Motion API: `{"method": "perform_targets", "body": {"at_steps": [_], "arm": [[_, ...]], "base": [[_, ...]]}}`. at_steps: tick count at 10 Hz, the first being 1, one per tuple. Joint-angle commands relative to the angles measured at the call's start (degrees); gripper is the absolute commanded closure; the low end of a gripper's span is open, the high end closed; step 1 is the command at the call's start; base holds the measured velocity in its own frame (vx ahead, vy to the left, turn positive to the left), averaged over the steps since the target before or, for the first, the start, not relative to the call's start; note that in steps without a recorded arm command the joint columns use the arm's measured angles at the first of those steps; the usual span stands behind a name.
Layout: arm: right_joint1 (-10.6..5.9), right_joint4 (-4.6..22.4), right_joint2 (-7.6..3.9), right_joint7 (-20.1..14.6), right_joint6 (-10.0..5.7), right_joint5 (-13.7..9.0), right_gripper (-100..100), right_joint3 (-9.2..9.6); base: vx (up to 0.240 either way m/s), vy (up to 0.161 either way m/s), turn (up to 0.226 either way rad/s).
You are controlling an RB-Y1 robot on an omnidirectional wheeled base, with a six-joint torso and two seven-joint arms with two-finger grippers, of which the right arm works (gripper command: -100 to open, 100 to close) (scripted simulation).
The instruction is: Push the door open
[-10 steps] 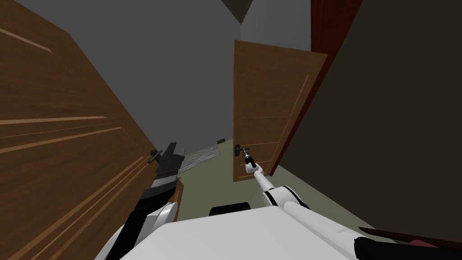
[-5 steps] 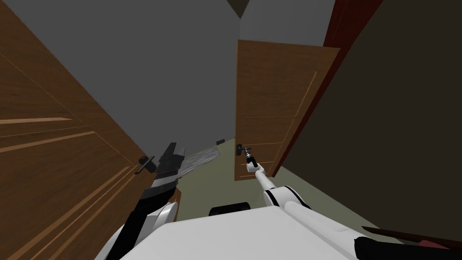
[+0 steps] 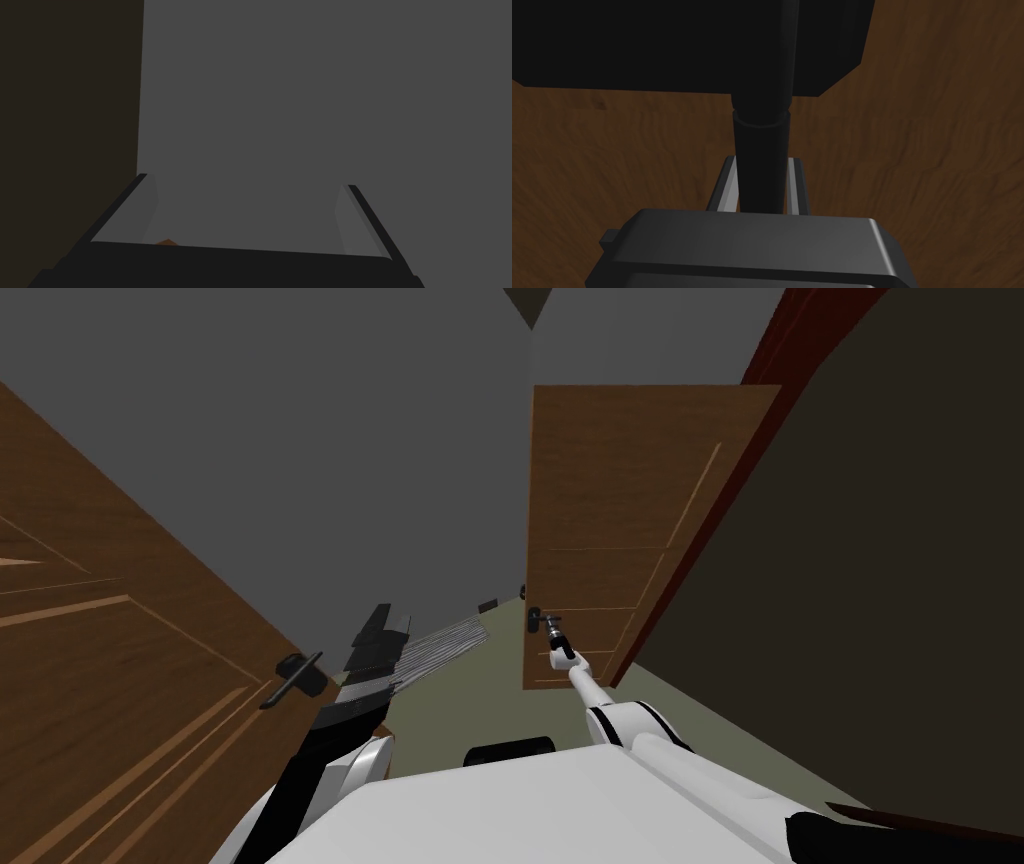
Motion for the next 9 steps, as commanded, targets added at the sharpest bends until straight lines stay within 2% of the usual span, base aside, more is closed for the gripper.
{"method": "perform_targets", "body": {"at_steps": [1,7,9], "arm": [[0.16,-0.65,-0.40,0.36,-0.07,-0.32,100,-1.07],[0.38,-0.20,-1.53,1.30,-0.28,-1.23,100,-4.05],[0.52,0.20,-2.41,1.35,-0.50,-1.48,100,-4.82]], "base": [[0.180,0.149,-0.074],[0.168,0.119,-0.065],[0.099,0.037,-0.053]]}}
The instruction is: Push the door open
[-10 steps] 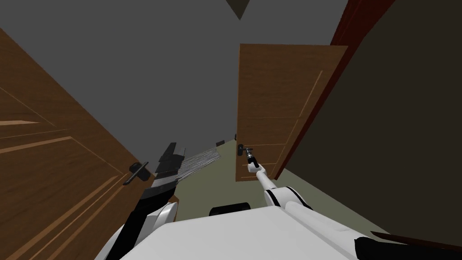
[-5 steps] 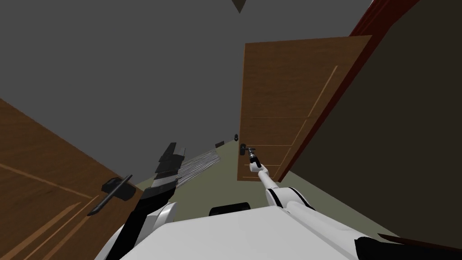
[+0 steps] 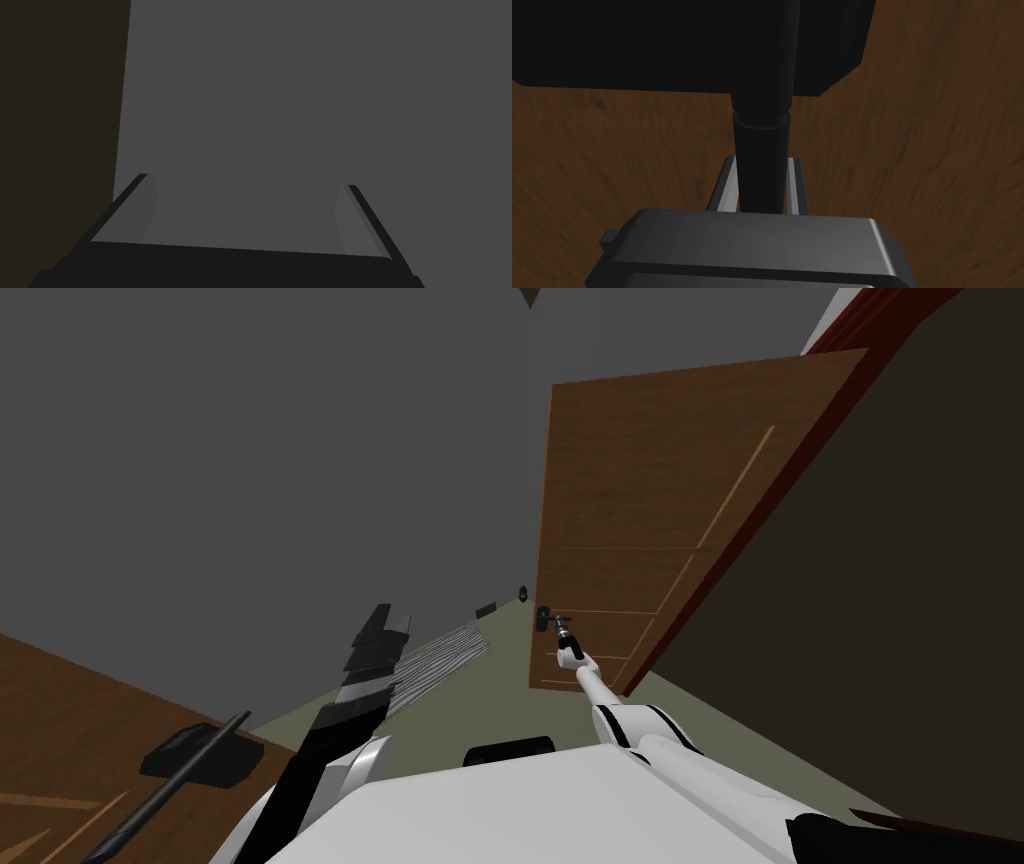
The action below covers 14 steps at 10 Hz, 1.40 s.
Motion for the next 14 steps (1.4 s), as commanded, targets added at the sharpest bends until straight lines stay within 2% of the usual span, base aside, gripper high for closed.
{"method": "perform_targets", "body": {"at_steps": [1,10,12,14], "arm": [[-0.25,0.37,-0.33,0.22,-0.27,-0.22,100,-0.64],[0.31,1.13,-2.33,1.85,-0.58,-1.92,100,-5.57],[1.00,0.51,-2.47,2.02,-0.10,-2.01,100,-5.94],[1.10,0.61,-3.05,2.44,-0.27,-2.43,100,-7.17]], "base": [[0.183,0.071,-0.053],[0.184,0.090,-0.061],[0.112,0.028,-0.038],[0.169,0.040,-0.050]]}}
